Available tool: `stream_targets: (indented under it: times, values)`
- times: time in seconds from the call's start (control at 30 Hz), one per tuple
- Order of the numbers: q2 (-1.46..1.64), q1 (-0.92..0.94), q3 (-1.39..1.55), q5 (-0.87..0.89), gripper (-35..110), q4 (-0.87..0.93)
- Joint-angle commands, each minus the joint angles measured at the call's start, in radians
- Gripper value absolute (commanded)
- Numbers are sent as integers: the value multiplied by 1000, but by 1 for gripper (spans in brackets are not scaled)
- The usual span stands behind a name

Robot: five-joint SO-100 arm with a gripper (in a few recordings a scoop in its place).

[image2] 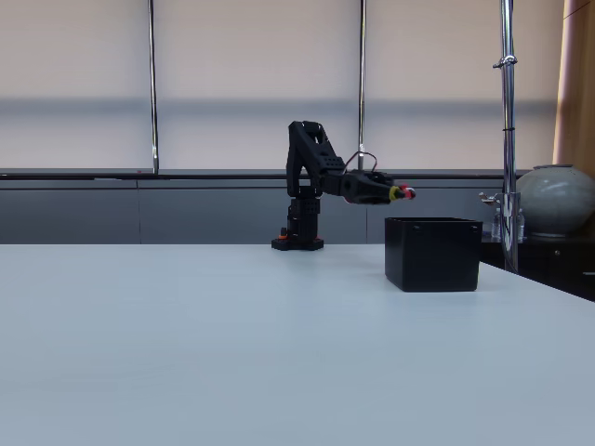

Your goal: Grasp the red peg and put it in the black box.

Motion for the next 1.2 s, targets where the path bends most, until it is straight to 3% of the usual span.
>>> stream_targets:
  times: [0.0,0.3,0.77,1.17]
  values:
    - [40,-15,127,0,0,-49]
    - [80,-25,150,-3,1,-49]
    - [84,-49,98,26,15,-117]
    - [46,-21,66,11,16,-124]
